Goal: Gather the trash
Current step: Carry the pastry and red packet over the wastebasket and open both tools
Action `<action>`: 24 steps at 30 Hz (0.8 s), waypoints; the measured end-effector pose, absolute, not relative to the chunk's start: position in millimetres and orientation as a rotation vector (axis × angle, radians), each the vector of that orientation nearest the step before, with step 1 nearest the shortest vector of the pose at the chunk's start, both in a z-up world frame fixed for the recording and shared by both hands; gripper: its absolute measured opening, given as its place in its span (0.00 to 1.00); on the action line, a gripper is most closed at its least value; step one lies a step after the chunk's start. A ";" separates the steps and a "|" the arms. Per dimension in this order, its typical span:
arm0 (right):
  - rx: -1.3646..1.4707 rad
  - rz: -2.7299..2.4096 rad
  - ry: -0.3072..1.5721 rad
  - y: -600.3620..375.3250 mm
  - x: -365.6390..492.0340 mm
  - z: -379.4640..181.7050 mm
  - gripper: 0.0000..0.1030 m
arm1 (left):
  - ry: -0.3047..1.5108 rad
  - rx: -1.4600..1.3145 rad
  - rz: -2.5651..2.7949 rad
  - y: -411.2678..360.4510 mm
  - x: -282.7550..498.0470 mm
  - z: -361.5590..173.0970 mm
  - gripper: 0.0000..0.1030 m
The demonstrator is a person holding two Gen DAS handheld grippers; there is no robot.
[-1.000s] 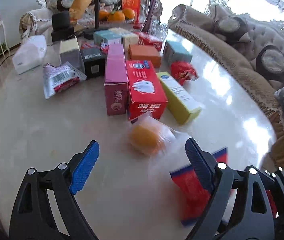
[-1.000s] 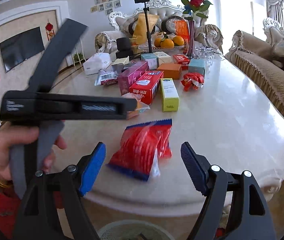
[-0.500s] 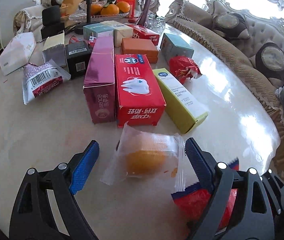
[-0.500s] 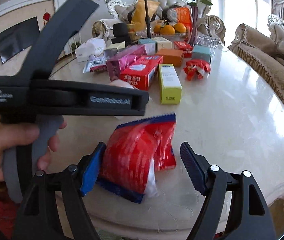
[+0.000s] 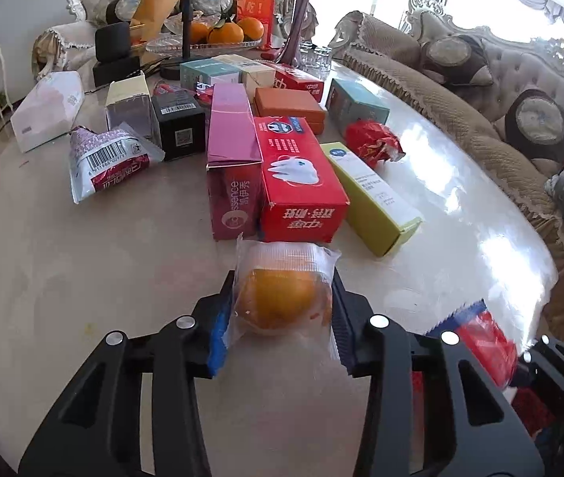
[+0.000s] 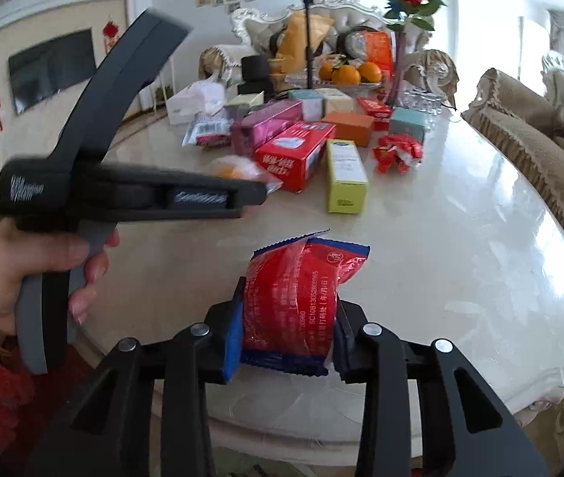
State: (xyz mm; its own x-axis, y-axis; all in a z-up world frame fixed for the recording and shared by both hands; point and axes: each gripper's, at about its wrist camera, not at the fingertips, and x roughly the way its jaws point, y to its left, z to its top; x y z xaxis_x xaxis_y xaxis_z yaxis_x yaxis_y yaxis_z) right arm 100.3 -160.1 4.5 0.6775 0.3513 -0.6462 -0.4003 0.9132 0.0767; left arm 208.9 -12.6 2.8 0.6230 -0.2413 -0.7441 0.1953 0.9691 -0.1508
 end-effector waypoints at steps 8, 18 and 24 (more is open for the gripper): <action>0.008 0.411 0.715 -174.5 108.7 17.0 0.32 | 0.830 -0.081 -0.246 -0.9 200.1 18.1 0.41; 0.039 0.471 0.660 -194.0 54.1 52.2 0.32 | 0.756 -0.068 -0.345 2.7 116.4 55.1 0.41; 0.061 0.531 0.774 -205.4 -17.1 33.7 0.32 | 0.815 -0.017 -0.453 -9.2 19.2 33.7 0.41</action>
State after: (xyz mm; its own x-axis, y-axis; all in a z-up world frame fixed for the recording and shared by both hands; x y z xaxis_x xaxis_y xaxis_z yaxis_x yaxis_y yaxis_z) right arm -17.1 -205.4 33.7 0.5908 0.4784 -0.6497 -0.4343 0.8672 0.2437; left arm 19.2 -9.2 33.7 0.5958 -0.3960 -0.6987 0.3835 0.9047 -0.1857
